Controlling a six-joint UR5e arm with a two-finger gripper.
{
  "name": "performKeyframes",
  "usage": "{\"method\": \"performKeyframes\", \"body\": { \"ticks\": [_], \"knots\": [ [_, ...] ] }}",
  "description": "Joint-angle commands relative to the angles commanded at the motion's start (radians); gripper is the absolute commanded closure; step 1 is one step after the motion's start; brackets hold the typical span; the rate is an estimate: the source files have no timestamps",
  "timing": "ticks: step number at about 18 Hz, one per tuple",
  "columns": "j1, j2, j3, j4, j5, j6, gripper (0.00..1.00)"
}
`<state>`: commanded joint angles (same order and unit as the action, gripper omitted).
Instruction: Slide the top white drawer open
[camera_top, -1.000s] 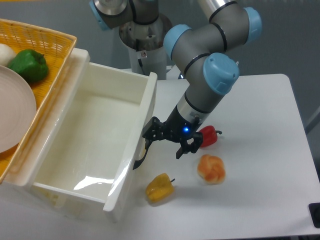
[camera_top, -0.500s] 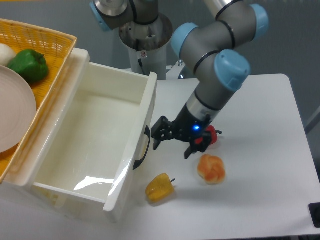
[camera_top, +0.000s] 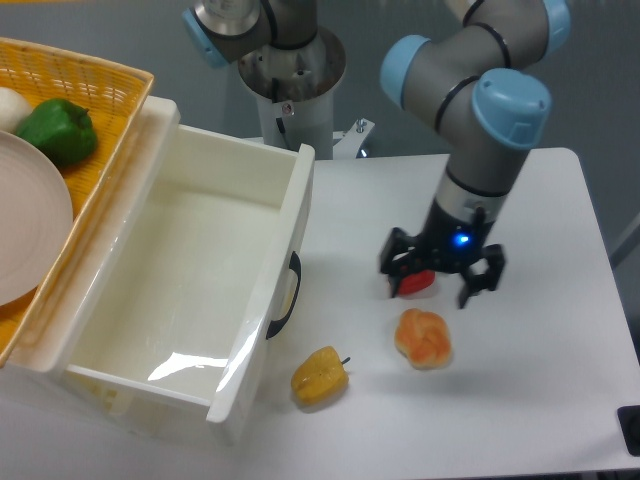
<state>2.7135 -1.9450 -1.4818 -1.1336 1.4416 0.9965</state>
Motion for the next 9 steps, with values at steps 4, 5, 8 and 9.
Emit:
{"method": "performKeyframes", "body": {
  "ticks": [4,5,8,9],
  "knots": [
    [0.058,-0.045,0.003,0.000,0.092,0.144,0.00],
    [0.080,-0.052,-0.002,0.000,0.098,0.187,0.00],
    [0.118,-0.086,0.000,0.000,0.100,0.321,0.00],
    [0.127,-0.097,0.002,0.000,0.102,0.356,0.00]
  ]
}}
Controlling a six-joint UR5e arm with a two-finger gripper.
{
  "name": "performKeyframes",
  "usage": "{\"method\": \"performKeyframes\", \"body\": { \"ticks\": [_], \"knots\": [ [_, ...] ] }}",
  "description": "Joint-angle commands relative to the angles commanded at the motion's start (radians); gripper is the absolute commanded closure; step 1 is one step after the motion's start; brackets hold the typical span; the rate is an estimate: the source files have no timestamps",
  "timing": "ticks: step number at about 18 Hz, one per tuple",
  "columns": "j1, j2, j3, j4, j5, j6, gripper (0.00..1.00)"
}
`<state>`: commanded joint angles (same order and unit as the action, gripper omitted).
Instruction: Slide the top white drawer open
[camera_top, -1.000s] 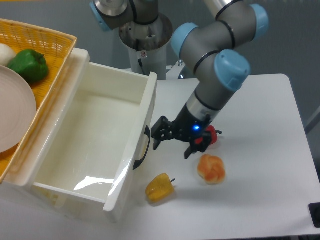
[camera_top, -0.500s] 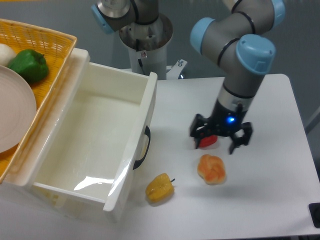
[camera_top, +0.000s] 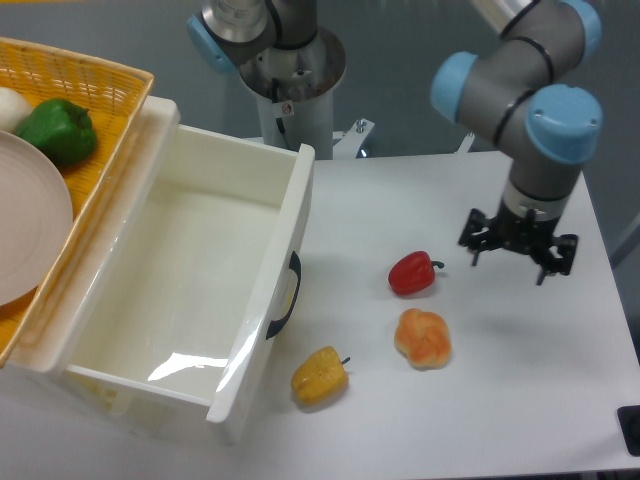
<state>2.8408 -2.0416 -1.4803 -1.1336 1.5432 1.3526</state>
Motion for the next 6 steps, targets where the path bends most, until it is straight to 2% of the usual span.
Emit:
{"method": "performKeyframes", "body": {
  "ticks": [6],
  "knots": [
    [0.008,-0.005,0.000,-0.002,0.054,0.037,0.00]
  ]
}}
